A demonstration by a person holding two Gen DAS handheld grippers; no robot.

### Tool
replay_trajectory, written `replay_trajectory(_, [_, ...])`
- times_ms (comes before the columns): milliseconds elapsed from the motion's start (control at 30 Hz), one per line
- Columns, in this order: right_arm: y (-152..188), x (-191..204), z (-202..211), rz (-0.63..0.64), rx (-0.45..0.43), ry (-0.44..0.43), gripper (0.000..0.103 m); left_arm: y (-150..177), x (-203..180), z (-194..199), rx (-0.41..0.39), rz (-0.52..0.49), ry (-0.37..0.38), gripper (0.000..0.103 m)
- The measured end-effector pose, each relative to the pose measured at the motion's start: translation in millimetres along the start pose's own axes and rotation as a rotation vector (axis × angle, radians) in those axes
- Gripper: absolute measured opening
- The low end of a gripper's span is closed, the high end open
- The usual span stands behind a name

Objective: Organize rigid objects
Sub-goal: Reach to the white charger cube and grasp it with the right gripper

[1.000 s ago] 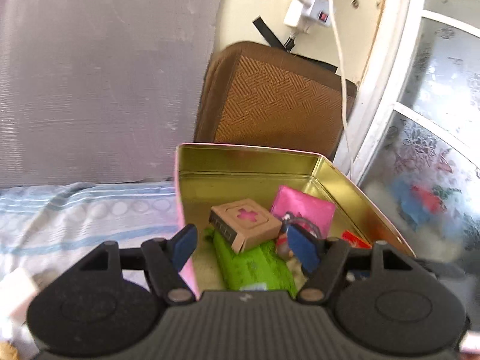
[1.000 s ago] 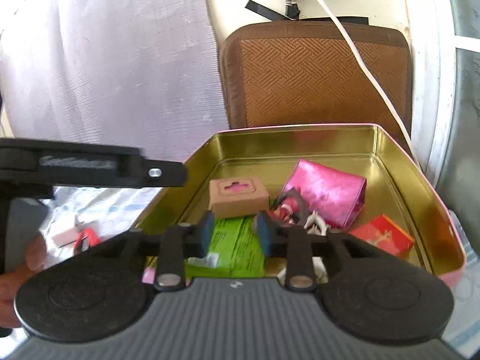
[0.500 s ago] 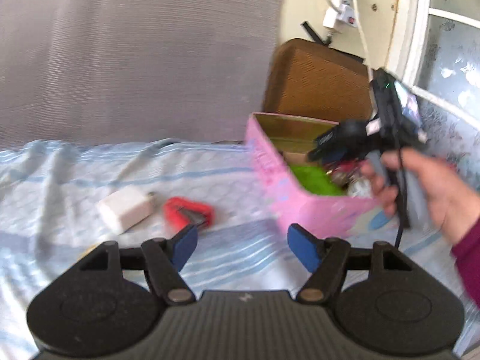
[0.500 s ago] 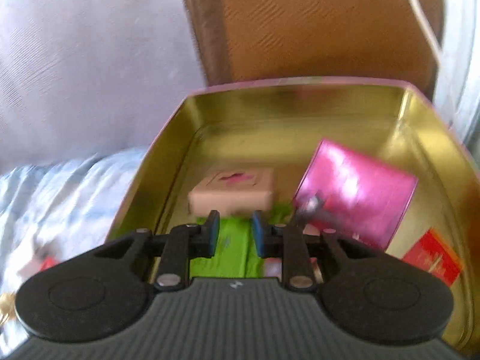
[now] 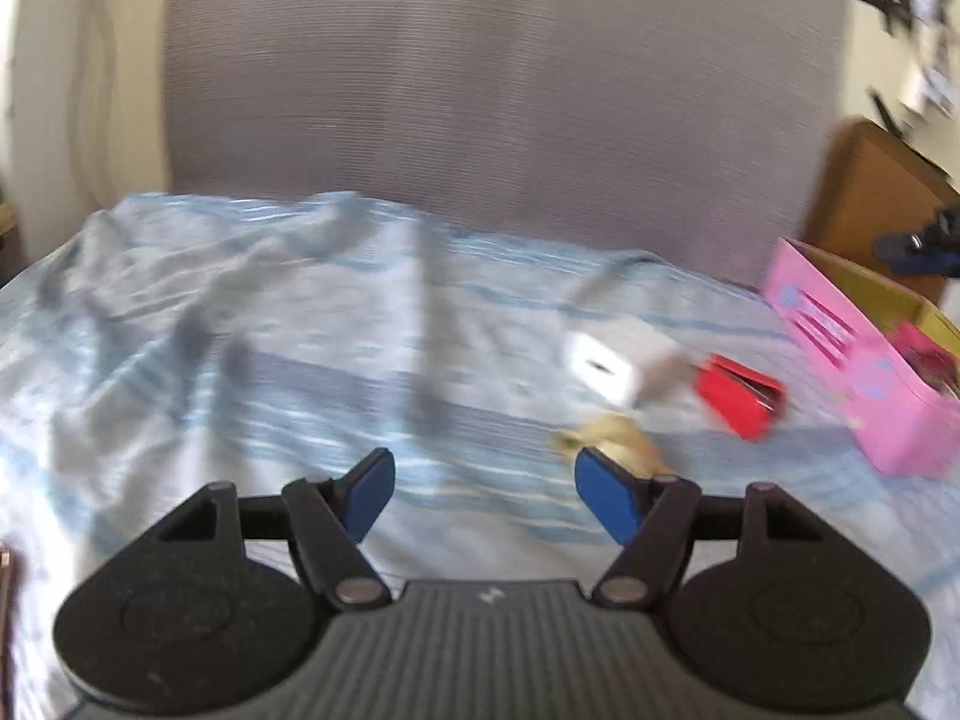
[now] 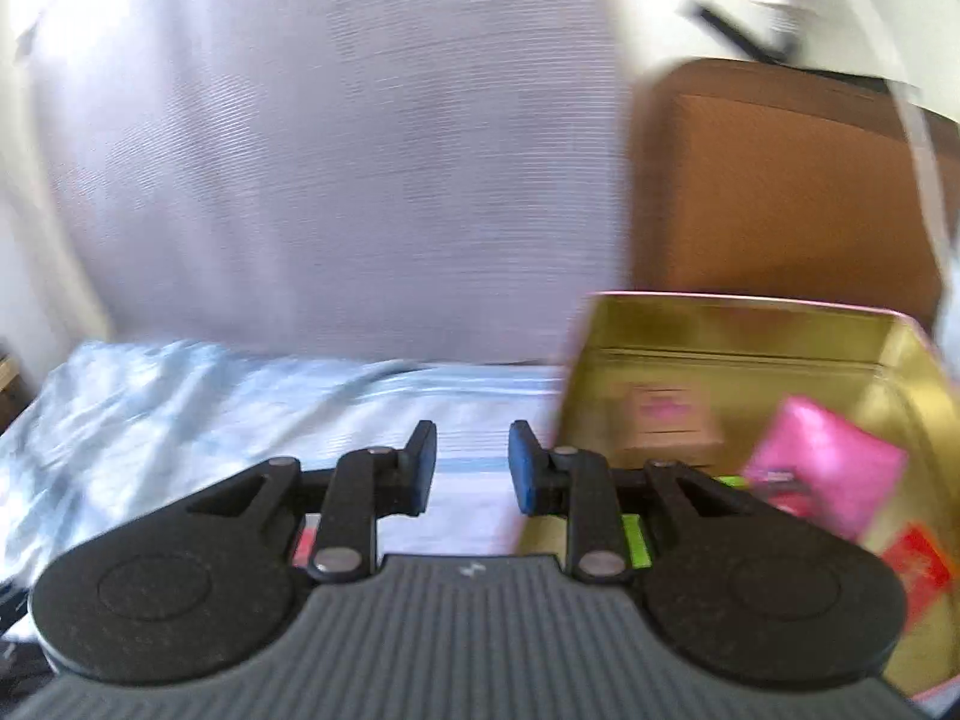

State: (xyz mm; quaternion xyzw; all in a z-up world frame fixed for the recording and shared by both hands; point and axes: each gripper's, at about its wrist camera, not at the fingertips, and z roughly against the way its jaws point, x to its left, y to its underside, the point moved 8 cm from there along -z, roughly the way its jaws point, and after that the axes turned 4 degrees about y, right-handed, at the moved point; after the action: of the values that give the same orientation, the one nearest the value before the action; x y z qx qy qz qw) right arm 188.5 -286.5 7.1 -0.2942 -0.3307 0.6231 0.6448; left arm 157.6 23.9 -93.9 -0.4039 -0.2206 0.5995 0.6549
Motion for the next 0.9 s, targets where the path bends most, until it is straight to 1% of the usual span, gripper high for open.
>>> replay_trajectory(133, [17.0, 58.8, -16.5, 0.046, 0.070, -0.097, 0.032, -2.6, 32.3, -0.3, -0.030, 0.061, -0.046, 0.068])
replay_trajectory(233, [31.8, 94.2, -38.0, 0.066, 0.124, -0.126, 0.041, -1.3, 48.8, -2.9, -0.044, 0.074, -0.090, 0.068])
replay_trajectory(267, [36.8, 104.7, -44.1, 0.079, 0.135, -0.129, 0.048, 0.7, 52.5, -5.3, -0.040, 0.075, -0.099, 0.068])
replay_trajectory(300, [42.1, 115.8, -50.8, 0.100, 0.146, -0.132, 0.052, 2.1, 55.6, -7.0, -0.028, 0.101, -0.076, 0.067])
replay_trajectory(333, [46.3, 124.2, -56.2, 0.123, 0.151, -0.129, 0.060, 1.4, 57.1, -6.2, -0.036, 0.114, -0.063, 0.067])
replay_trajectory(367, [49.6, 132.9, -61.7, 0.151, 0.150, -0.118, 0.066, 1.1, 58.1, -6.5, -0.041, 0.117, -0.065, 0.067])
replay_trajectory(433, [54.4, 143.5, -73.7, 0.213, 0.146, -0.074, 0.067, 1.9, 54.0, -7.4, -0.041, 0.103, -0.059, 0.067])
replay_trajectory(500, [58.1, 148.2, -93.6, 0.238, 0.165, -0.036, 0.070, 2.8, 48.5, -6.5, -0.047, 0.076, -0.056, 0.067])
replay_trajectory(533, [57.4, 146.2, -96.4, 0.237, 0.150, -0.026, 0.078, 3.0, 46.9, -6.7, -0.048, 0.065, -0.059, 0.067])
replay_trajectory(567, [56.5, 145.2, -100.8, 0.231, 0.134, -0.011, 0.080, 3.3, 45.5, -6.3, -0.050, 0.057, -0.060, 0.067])
replay_trajectory(600, [56.3, 144.3, -104.4, 0.219, 0.128, -0.018, 0.079, 3.4, 45.2, -6.6, -0.050, 0.054, -0.060, 0.067])
replay_trajectory(633, [55.4, 145.1, -106.7, 0.207, 0.135, -0.039, 0.069, 3.4, 45.2, -6.7, -0.049, 0.054, -0.058, 0.067])
replay_trajectory(667, [54.5, 147.8, -108.4, 0.193, 0.147, -0.066, 0.055, 3.8, 45.7, -7.0, -0.047, 0.056, -0.057, 0.067])
replay_trajectory(700, [54.3, 151.5, -108.7, 0.175, 0.164, -0.087, 0.056, 3.1, 47.2, -8.2, -0.044, 0.059, -0.053, 0.067])
replay_trajectory(733, [54.3, 152.8, -107.1, 0.176, 0.171, -0.077, 0.056, 3.1, 47.8, -8.5, -0.042, 0.063, -0.053, 0.067])
replay_trajectory(767, [55.2, 156.7, -106.3, 0.193, 0.168, -0.067, 0.058, 3.3, 48.3, -8.4, -0.041, 0.066, -0.053, 0.067])
replay_trajectory(800, [57.1, 160.0, -104.4, 0.222, 0.169, -0.061, 0.058, 3.2, 48.5, -8.2, -0.041, 0.067, -0.054, 0.067])
replay_trajectory(833, [58.3, 161.0, -102.5, 0.236, 0.155, -0.056, 0.058, 3.3, 48.4, -7.8, -0.042, 0.067, -0.055, 0.067])
replay_trajectory(867, [60.2, 161.7, -101.9, 0.239, 0.153, -0.055, 0.062, 3.3, 48.5, -7.7, -0.043, 0.066, -0.058, 0.067])
replay_trajectory(900, [65.2, 161.3, -104.7, 0.245, 0.186, -0.051, 0.062, 3.3, 48.5, -7.8, -0.043, 0.065, -0.060, 0.067])
